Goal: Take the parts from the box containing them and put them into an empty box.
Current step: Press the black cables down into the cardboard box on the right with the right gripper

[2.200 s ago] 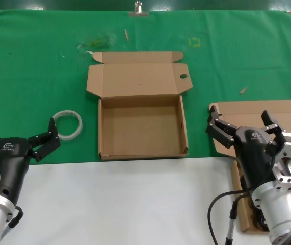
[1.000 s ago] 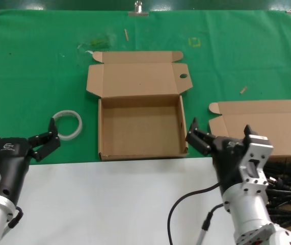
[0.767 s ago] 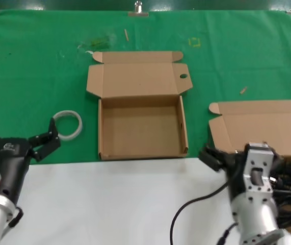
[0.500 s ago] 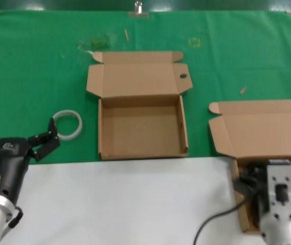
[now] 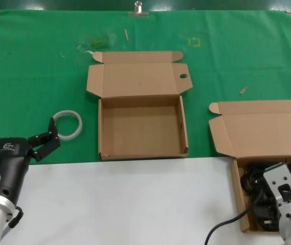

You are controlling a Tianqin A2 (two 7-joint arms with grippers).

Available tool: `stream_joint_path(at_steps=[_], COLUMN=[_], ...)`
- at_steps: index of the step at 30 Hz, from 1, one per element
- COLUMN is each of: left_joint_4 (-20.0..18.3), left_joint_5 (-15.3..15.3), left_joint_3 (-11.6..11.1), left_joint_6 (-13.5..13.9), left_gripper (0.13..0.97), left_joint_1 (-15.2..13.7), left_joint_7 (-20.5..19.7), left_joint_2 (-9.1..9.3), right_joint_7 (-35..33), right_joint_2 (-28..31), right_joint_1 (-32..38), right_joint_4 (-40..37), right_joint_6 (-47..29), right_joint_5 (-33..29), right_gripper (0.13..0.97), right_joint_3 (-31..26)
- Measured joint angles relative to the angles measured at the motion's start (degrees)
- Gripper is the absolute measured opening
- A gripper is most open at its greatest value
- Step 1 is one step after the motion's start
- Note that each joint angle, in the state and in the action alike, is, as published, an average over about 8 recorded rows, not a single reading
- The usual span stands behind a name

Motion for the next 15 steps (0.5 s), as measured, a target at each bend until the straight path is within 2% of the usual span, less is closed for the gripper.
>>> stream_joint_path(at_steps=[8, 15], left_joint_4=[0.00, 0.00], left_joint_5=[0.00, 0.00], left_joint_3=[0.00, 0.00], left_joint_6=[0.00, 0.00], left_gripper=[0.965, 0.965], left_joint_1=[0.00, 0.00], left_joint_7=[0.00, 0.00], left_joint_2=[0.00, 0.00], right_joint_7=[-16.59, -24.91], right_joint_2=[0.00, 0.00], right_joint_1=[3.22, 4.98], right_joint_4=[-2.73, -4.74], right_joint_6=[2.95, 3.70], right_joint_5=[6.10, 8.53], right_gripper=[0.966, 0.966], right_joint_3=[3.33, 6.31])
